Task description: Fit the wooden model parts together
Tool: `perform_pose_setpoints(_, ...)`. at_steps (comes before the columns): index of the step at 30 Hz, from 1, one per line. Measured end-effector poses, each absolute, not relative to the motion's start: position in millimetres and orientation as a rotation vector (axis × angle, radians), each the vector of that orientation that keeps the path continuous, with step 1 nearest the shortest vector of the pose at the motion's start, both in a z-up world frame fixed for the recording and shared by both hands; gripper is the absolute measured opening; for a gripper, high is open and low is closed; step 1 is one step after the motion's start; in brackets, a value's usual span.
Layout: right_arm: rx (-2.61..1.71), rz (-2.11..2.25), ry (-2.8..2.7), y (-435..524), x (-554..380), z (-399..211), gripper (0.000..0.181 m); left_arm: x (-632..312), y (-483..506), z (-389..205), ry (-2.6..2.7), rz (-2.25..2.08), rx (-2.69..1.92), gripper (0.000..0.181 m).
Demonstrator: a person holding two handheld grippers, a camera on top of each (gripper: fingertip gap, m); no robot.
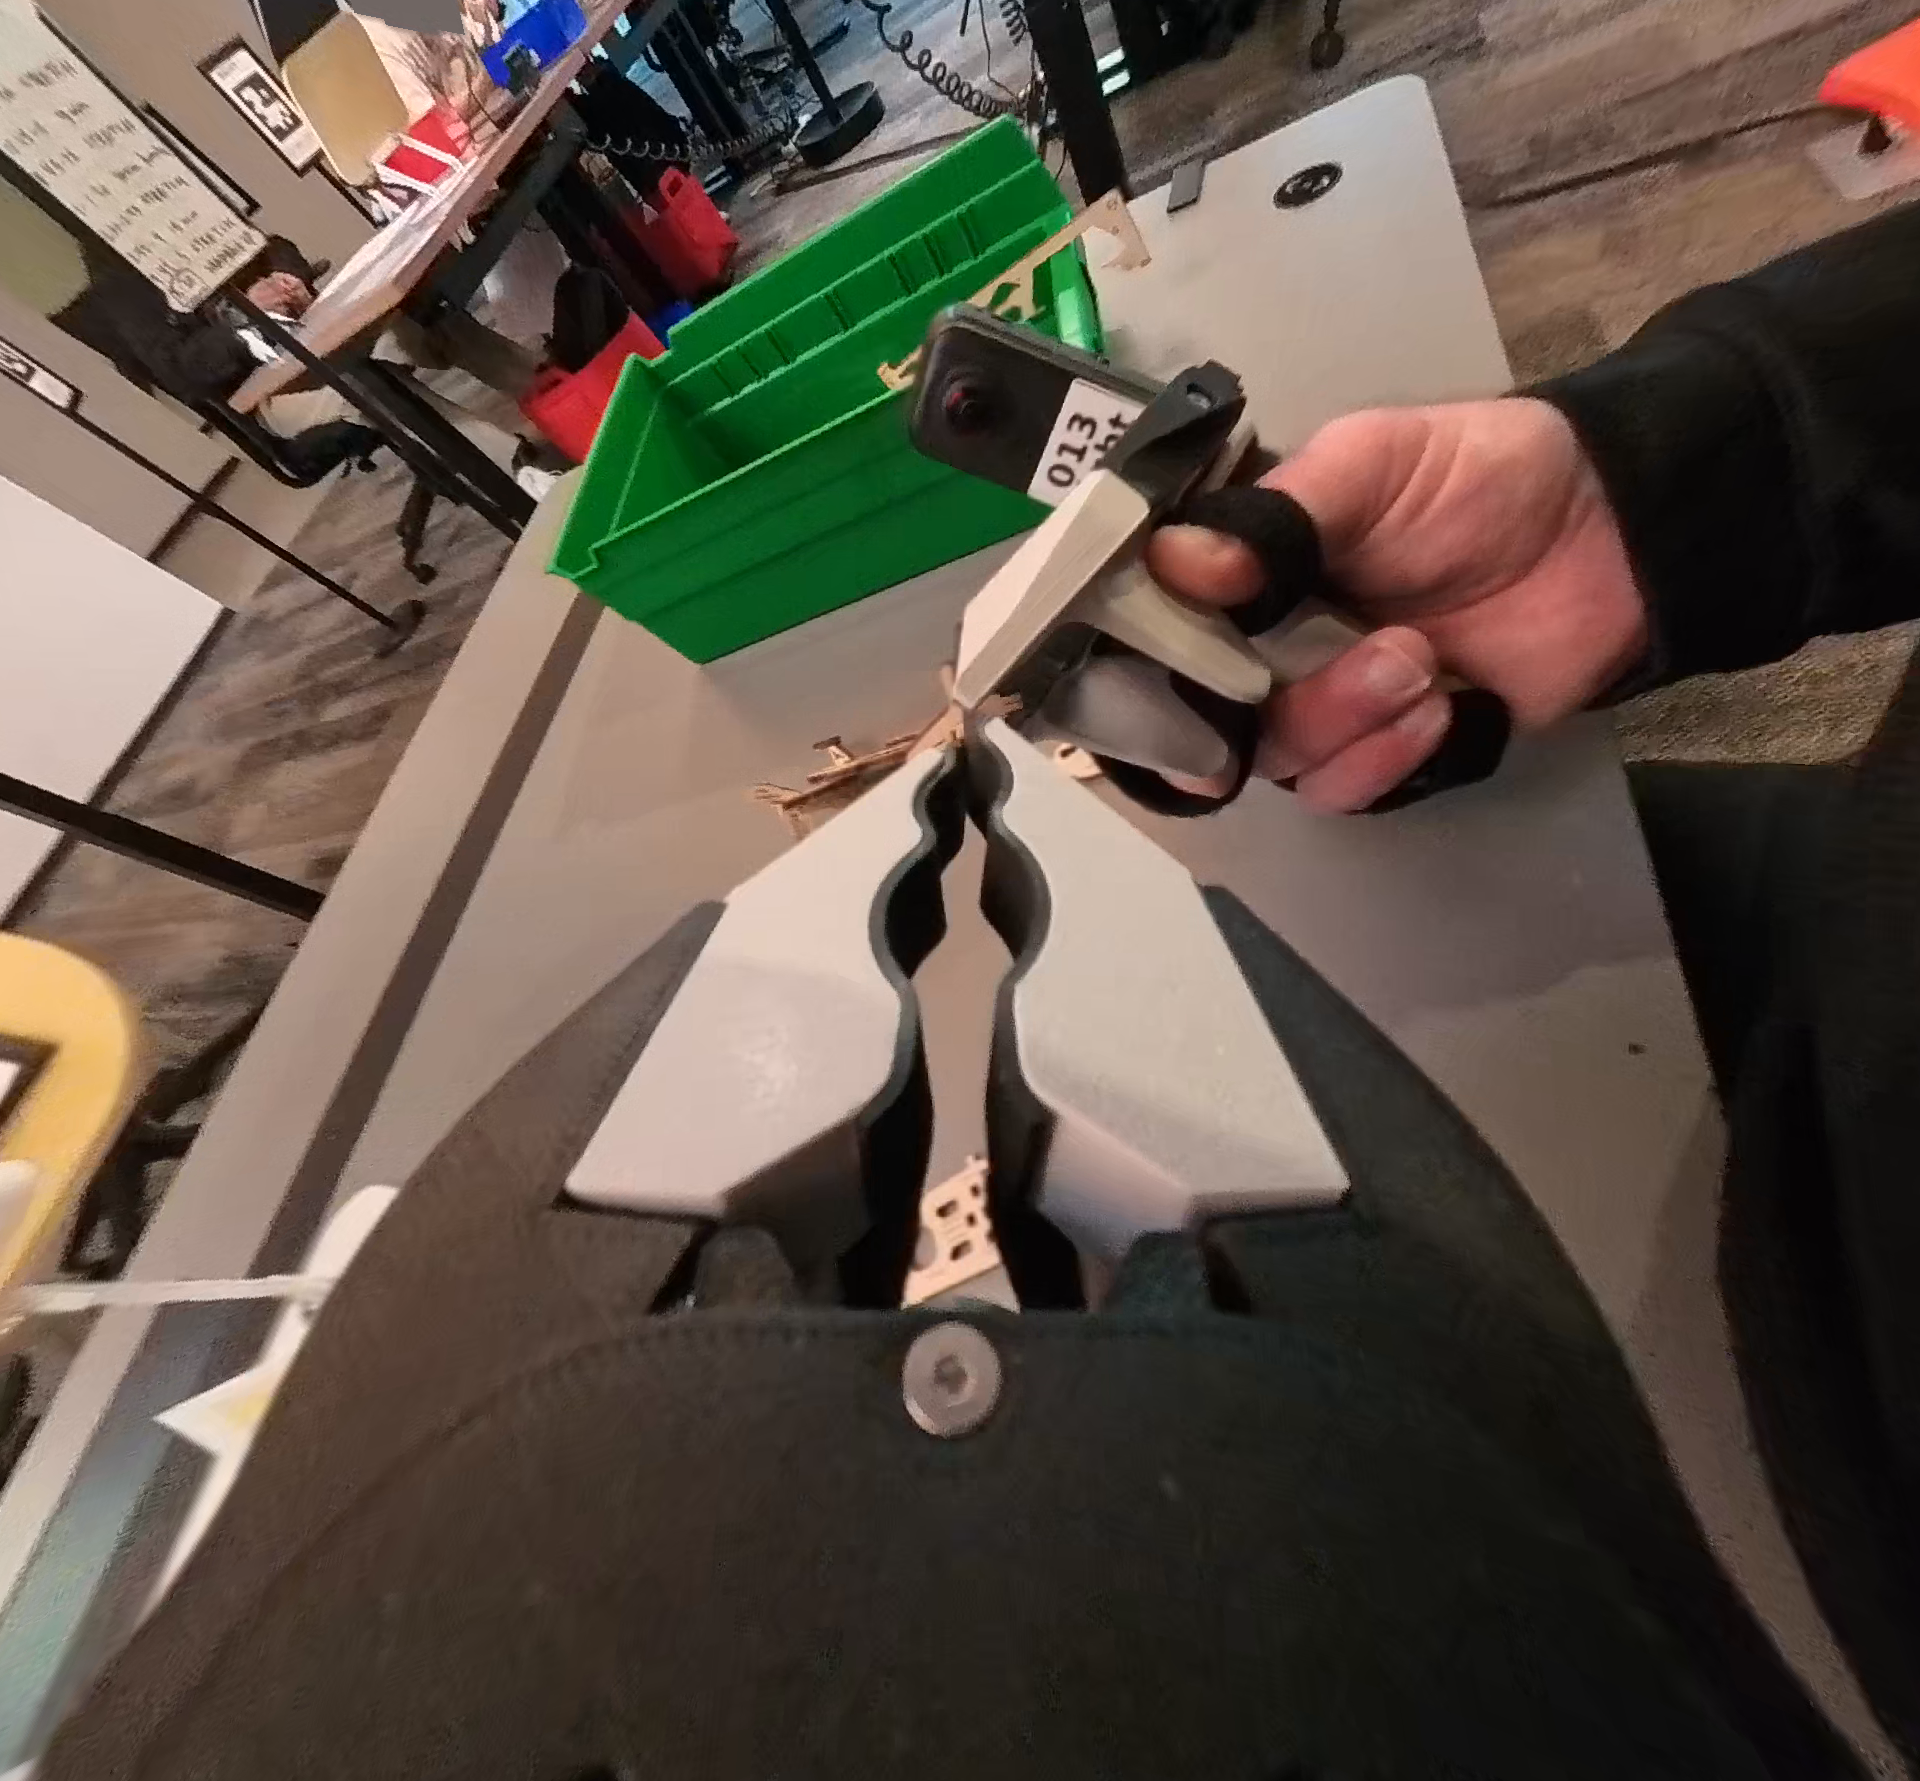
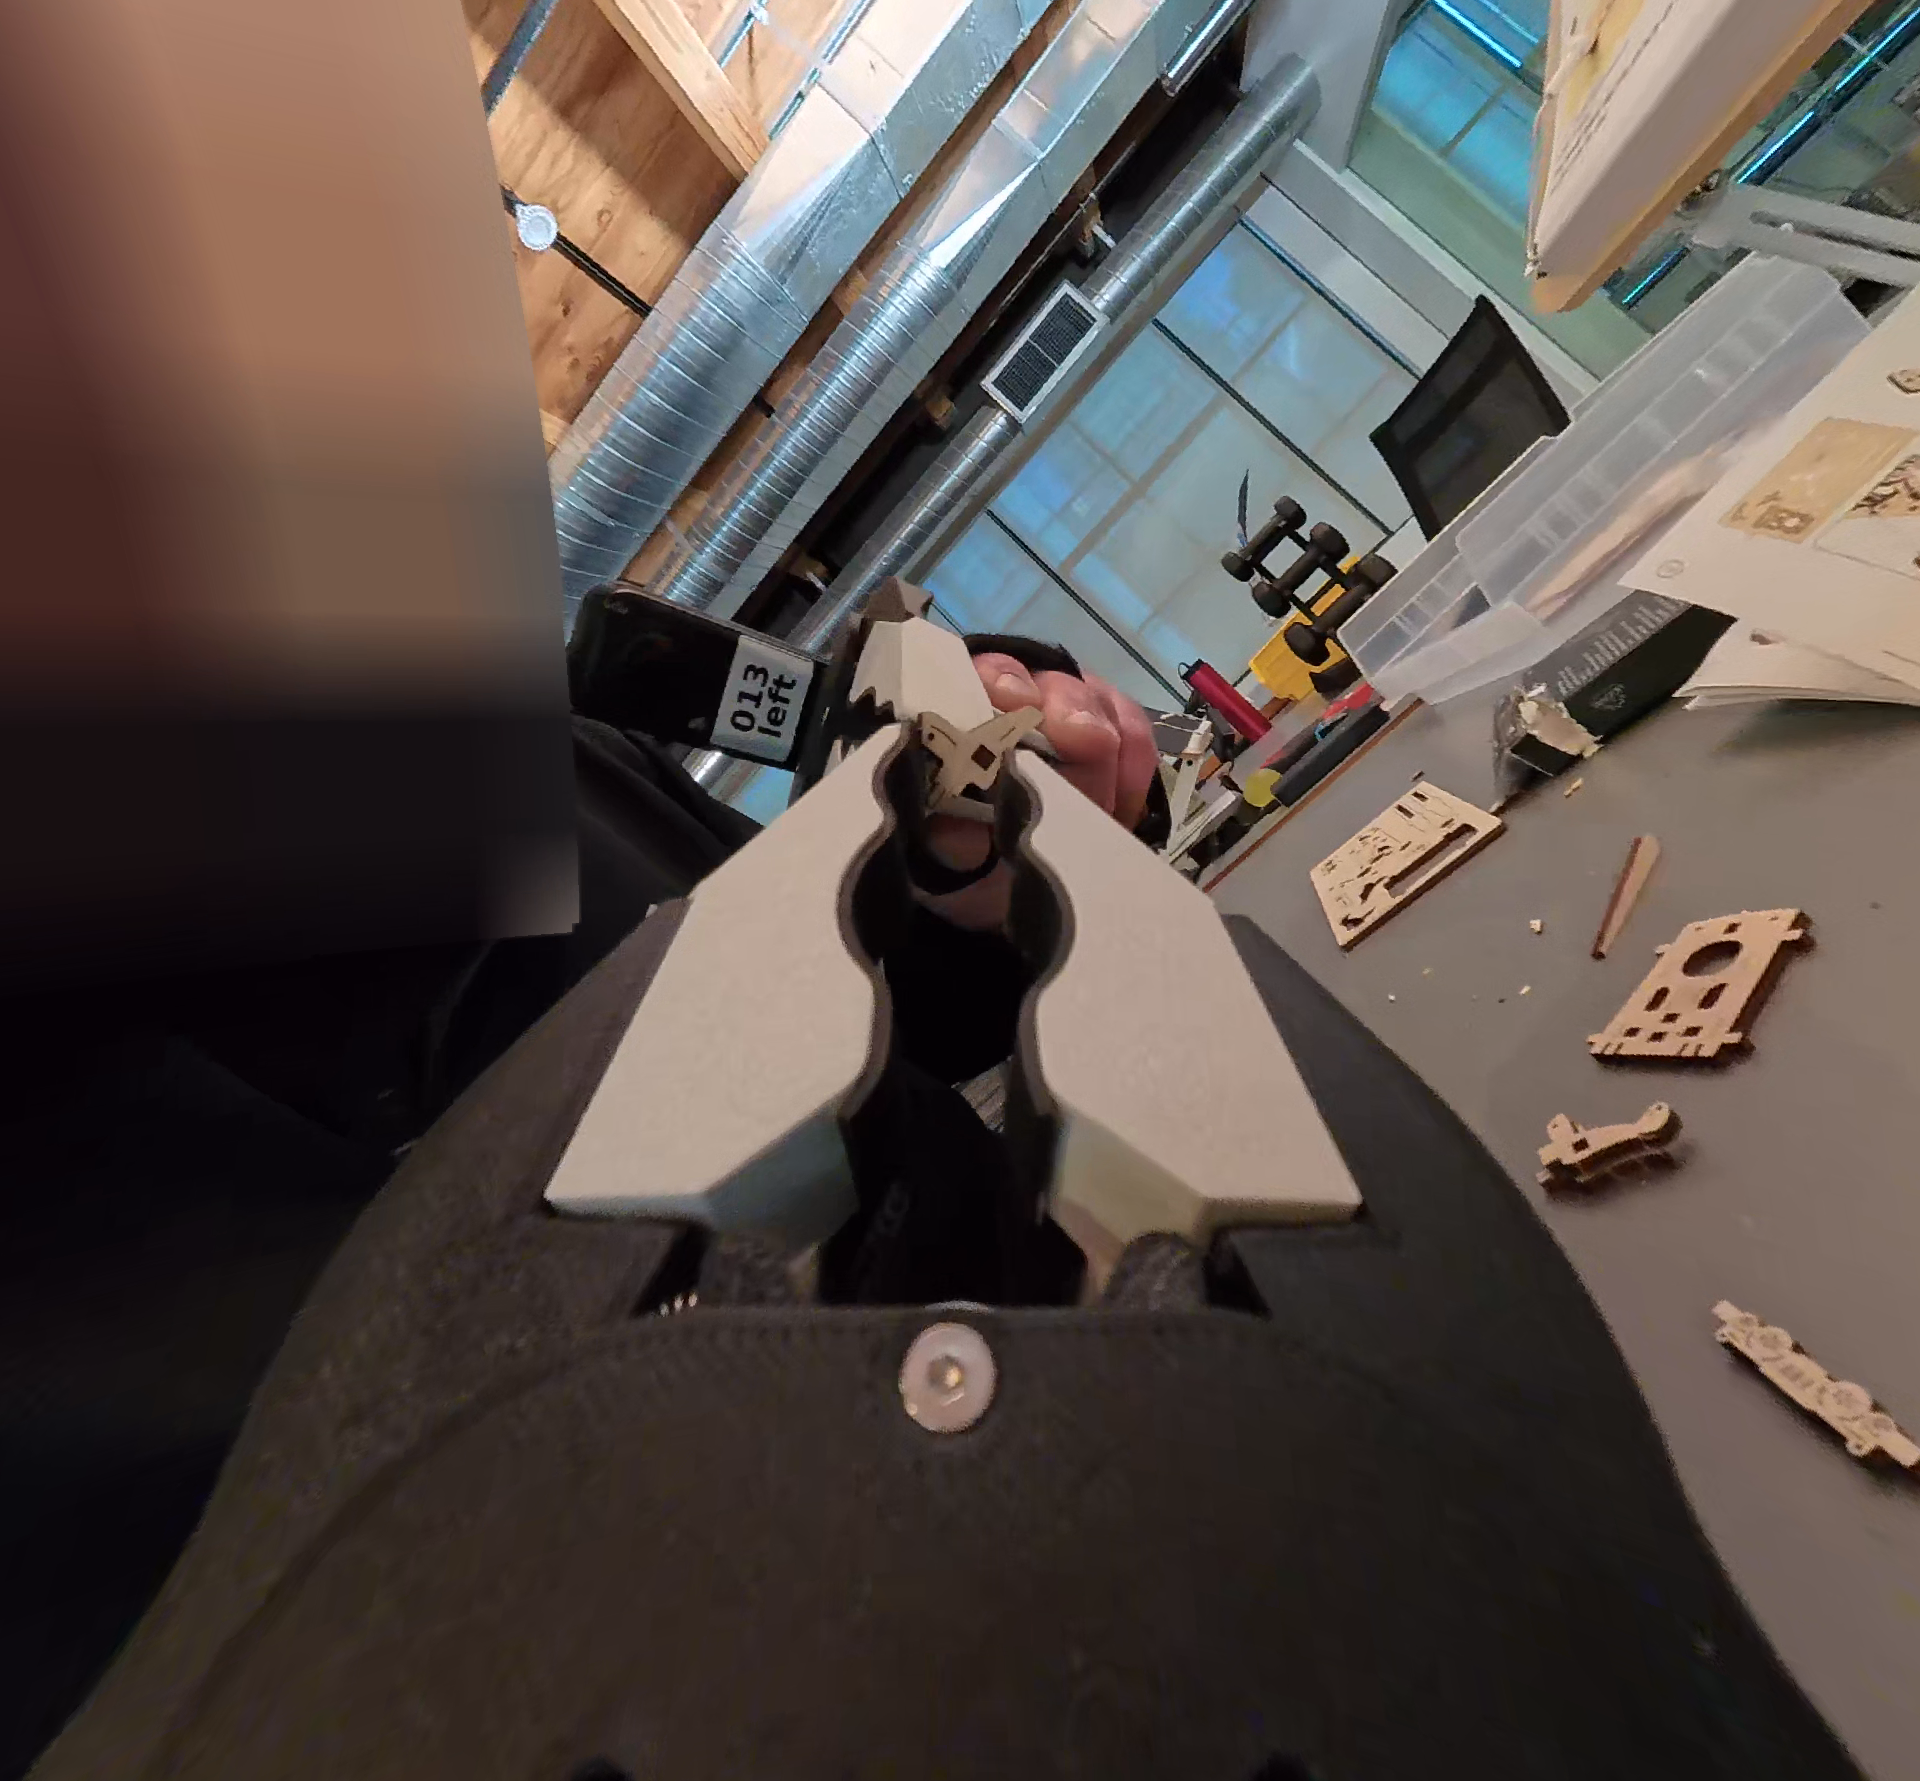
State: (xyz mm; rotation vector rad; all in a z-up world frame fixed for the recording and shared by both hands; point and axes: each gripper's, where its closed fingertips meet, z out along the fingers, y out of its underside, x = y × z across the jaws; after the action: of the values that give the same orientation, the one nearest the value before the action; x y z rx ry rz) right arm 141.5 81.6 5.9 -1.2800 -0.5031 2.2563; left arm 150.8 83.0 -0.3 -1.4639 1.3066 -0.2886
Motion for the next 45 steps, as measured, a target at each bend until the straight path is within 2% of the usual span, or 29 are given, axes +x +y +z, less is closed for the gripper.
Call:
perform_pose_setpoints(3, -1.256, 2.257, -0.374, 97, 160, 2, 0.011, 128, 89, 17, 1.19, -0.332, -1.497, 0.0)
perform_pose_setpoints(5, -1.281, 2.171, -0.285, 118, 189, -9, 0.011, 125, 87, 4, 1.236, -0.31, -1.504, 0.0)
perform_pose_setpoints(12, -1.302, 2.144, -0.482, 93, 164, -1, 0.012, 141, 85, -4, 1.202, -0.38, -1.491, 0.0)
perform_pose_setpoints(13, -1.306, 2.127, -0.518, 89, 161, 0, 0.013, 144, 86, -4, 1.192, -0.39, -1.497, 0.009)
perform_pose_setpoints(16, -1.28, 2.11, -0.597, 79, 151, 7, 0.013, 151, 87, -2, 1.153, -0.452, -1.501, 0.011)
perform_pose_setpoints(24, -1.298, 2.172, -0.568, 78, 146, 7, 0.013, 158, 84, 0, 1.243, -0.284, -1.397, 0.0)
perform_pose_setpoints(45, -1.28, 2.245, -0.542, 67, 144, 10, 0.01, 148, 71, 10, 1.23, -0.356, -1.448, 0.0)
